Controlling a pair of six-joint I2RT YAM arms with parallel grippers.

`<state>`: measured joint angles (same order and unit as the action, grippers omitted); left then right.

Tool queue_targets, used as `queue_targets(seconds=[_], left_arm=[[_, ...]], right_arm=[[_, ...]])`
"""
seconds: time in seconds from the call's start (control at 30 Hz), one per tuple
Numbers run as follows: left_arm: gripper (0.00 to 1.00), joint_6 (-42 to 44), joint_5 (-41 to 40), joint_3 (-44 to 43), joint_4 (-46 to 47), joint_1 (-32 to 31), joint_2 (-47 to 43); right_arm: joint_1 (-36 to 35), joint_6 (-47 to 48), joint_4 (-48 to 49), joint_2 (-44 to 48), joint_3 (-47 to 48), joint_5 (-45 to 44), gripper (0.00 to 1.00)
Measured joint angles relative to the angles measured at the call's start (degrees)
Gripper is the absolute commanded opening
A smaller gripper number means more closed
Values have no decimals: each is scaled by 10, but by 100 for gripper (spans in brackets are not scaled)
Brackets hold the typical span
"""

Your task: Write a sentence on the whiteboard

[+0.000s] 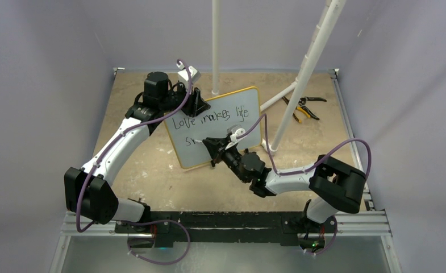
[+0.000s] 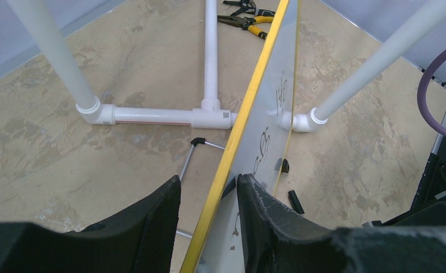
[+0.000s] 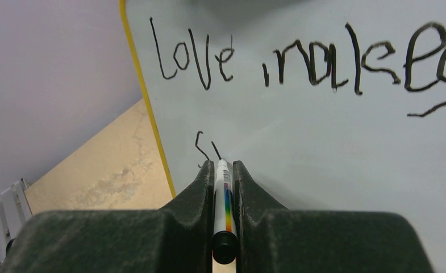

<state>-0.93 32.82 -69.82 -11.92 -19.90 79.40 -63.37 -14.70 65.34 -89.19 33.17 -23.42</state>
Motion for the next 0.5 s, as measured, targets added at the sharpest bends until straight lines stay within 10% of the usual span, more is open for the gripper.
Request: queue_targets(seconds=[0.5], left_arm=[[7,0,0,1,3,0,1]], right_arm=[[0,8,3,0,8,-3,0]])
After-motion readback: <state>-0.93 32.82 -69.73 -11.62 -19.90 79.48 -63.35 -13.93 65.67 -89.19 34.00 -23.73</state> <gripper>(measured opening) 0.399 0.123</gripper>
